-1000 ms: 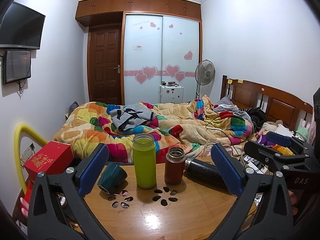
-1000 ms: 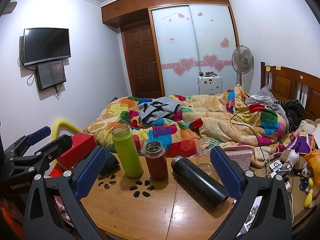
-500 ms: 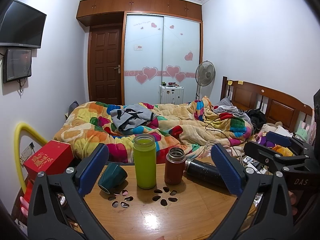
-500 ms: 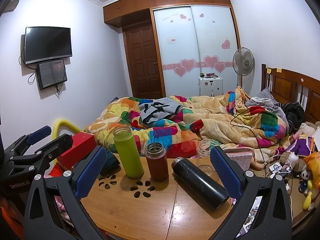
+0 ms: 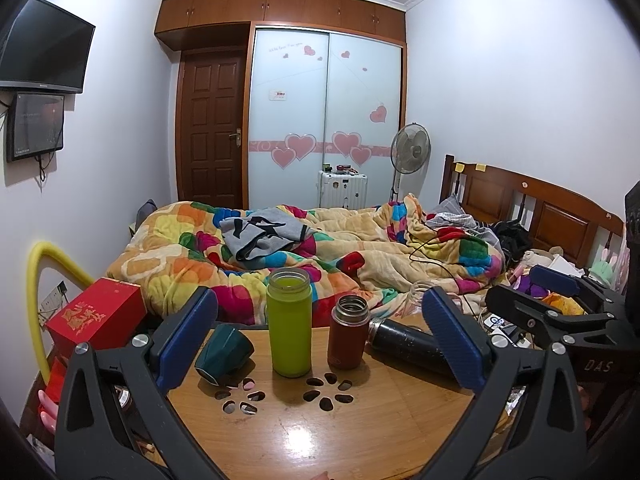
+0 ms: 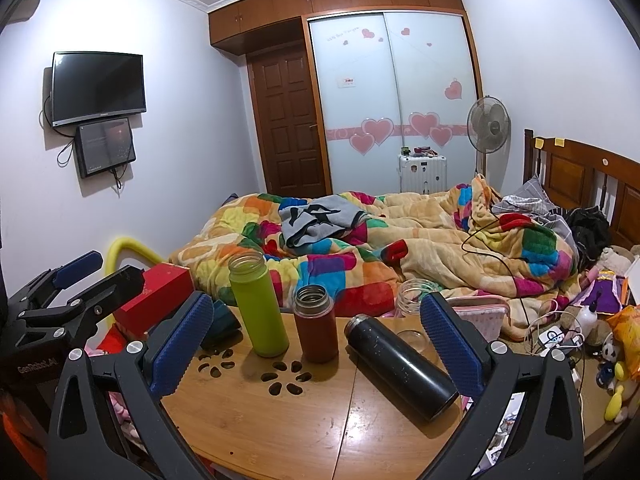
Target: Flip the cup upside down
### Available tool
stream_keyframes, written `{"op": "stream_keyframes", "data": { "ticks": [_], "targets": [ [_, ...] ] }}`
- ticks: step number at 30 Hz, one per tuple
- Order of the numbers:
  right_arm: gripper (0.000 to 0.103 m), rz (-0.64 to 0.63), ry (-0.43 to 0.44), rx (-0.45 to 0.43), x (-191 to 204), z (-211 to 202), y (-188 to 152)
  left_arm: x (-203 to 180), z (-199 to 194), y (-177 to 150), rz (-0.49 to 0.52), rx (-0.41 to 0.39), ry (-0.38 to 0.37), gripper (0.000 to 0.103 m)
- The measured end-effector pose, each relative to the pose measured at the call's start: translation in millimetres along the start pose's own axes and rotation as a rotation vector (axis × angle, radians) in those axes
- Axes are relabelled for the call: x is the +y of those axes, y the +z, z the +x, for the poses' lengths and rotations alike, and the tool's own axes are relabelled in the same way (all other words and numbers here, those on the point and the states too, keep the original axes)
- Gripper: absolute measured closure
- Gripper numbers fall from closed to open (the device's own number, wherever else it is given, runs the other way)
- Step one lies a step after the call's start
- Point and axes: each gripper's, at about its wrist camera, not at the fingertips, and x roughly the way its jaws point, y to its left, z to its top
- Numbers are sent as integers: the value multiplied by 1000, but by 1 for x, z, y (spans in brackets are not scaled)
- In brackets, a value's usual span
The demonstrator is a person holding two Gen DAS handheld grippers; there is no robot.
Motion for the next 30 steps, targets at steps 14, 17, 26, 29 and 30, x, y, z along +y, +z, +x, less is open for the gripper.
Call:
{"op": "stream_keyframes", "data": {
  "ticks": [14,17,26,29,30],
  "targets": [
    [0,13,4,7,1,5,-2,-6,20,-4,-13,56,-25,0],
    [0,15,-6,22,-8,13,-8,-9,43,-13,-31,114,-70,0],
    [0,18,-84,145,-42,41,-45,-37,148,-59,-33,339,-142,31],
    [0,35,-87,187,-62,47,-59,-46,176,-72,-33,369,-113,31],
    [0,40,-89,197,-65,50,-62,-48,188,-77,-34,383,-92,31]
  ]
}}
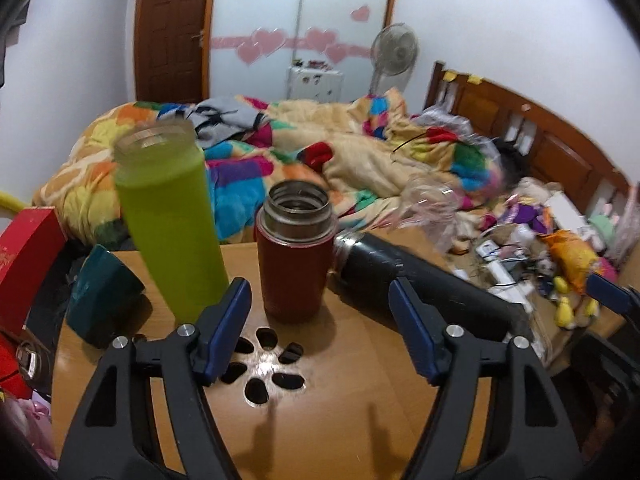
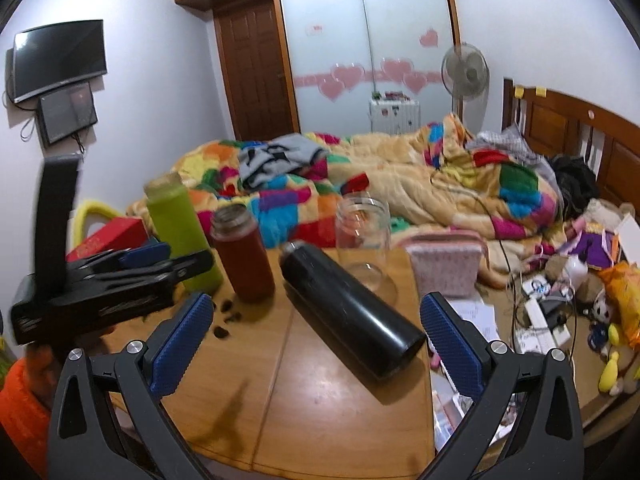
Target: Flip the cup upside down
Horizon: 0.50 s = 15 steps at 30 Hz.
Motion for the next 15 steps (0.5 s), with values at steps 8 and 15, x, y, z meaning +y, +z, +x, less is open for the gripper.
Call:
{"op": "stream_keyframes", "data": {
  "ticks": [8,15],
  "targets": [
    [0,24,9,60,-19,23,-15,6,59,13,-26,12,95,31],
    [0,17,42,102,-18,42,-28,14,70,17,-30,22,64,41]
  ]
}}
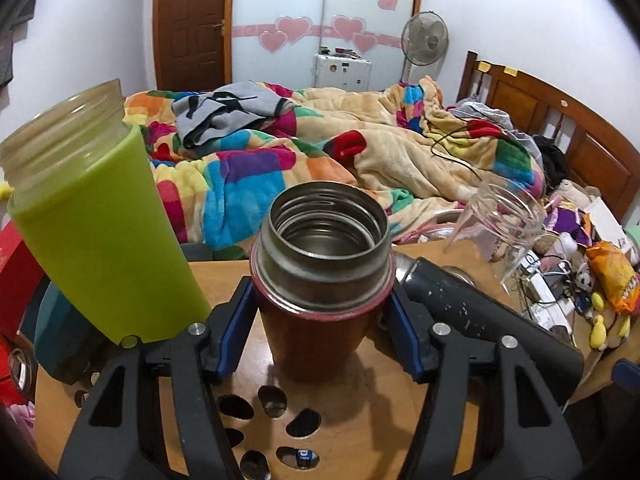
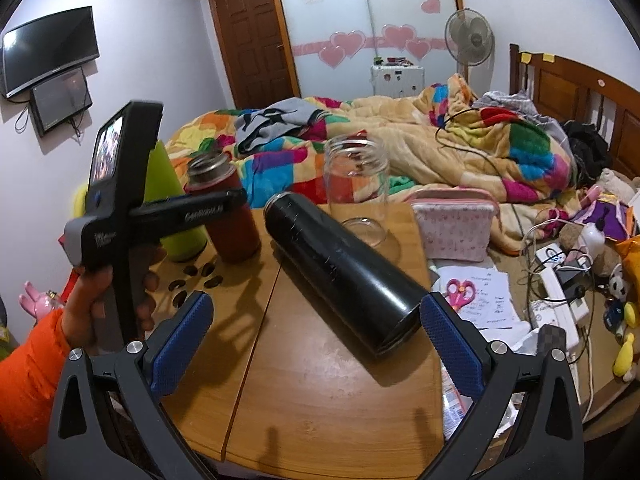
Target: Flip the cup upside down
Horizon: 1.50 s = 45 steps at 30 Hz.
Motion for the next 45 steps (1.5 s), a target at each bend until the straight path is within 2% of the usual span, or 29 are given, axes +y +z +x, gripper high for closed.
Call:
{"op": "stream_keyframes", "data": {
  "ticks": [4,12,18,23,25,29,30,32,33,40,45],
  "targets": [
    [0,-18,26,7,8,10,-5,8,-14,-7,-10,20,-56,41],
    [0,-98,65,10,35,22,-21,19,-65,-40,-3,115,-204,42],
    [0,-138,128,61,63,36,-39,23,-102,-66,-10,179,-299,42],
    [1,-166,216,77,83,41,-51,25,-124,-86,21,201,-325,42],
    [2,-199,233,49,95,40,-54,28,-127,-88,13,205,-334,42],
    [19,-261,265,51,109,45,-52,37,-121,-86,-42,229,-398,42],
    [21,-269,265,51,112,48,-51,38,-120,-86,-49,232,-412,42],
    [31,-278,272,53,115,53,-49,40,-119,-85,-60,230,-422,42],
    [33,-275,297,58,115,58,-47,42,-118,-85,-66,228,-424,42],
    [39,-319,280,47,122,59,-51,57,-110,-83,-138,202,-451,42],
    [41,-313,297,36,125,63,-51,61,-98,-85,-162,201,-404,37]
  ]
}}
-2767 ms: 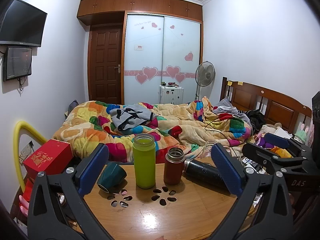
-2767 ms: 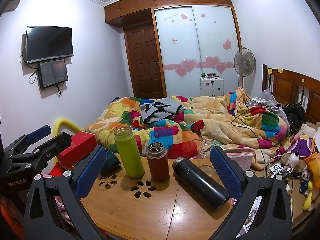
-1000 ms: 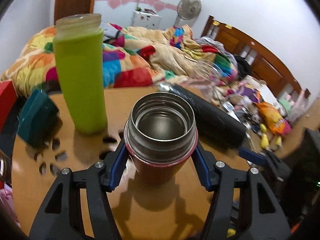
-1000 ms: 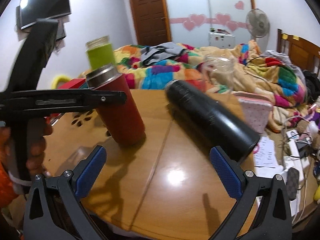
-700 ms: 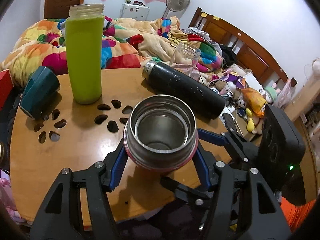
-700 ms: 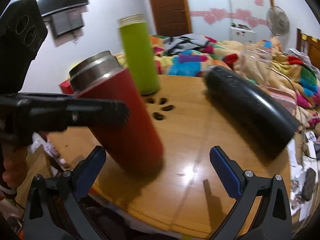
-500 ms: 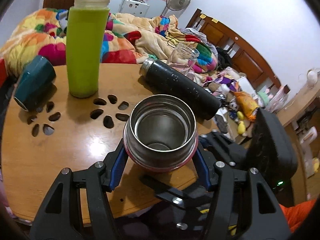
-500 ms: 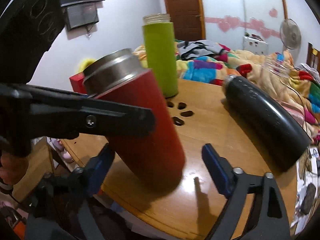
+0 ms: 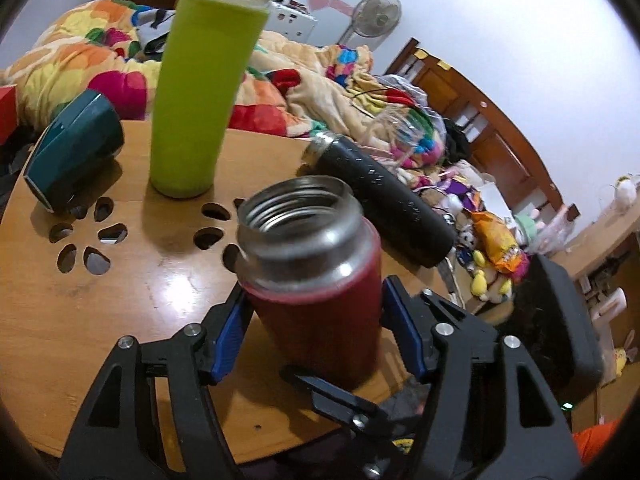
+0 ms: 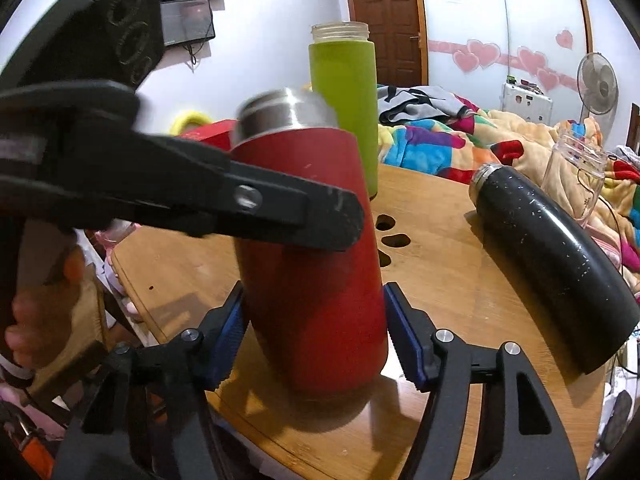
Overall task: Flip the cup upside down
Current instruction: 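Lift the red cup with the right gripper and rotate it upside down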
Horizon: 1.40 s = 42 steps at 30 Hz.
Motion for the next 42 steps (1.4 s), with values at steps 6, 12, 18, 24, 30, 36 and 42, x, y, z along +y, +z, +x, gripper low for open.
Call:
{"op": "stream_keyframes", "data": {
  "ticks": [6,12,18,24,30,36,42],
  "targets": [
    [43,5,27,4,1,4,-1,17,6,-1,-64,-4,29,28],
    [44,4,40,12,4,7,-3,17,9,-4,-41,-9,123,20],
    [44,33,44,26,-1,10,-7,7,2,-12,45,-28,193,17],
    [44,105,71,35,-9,8,-10,-21,-14,-7,163,-96,183,51],
    [44,130,59,31,-10,3,-23,-43,1,-11,273,-43,190,94],
    [44,109,-10,13,-3,-12,-26,-45,0,-15,266,-33,163,97],
    [44,67,-35,-42,3,-37,-13,-46,-17,-9,231,-55,114,97]
  ]
}}
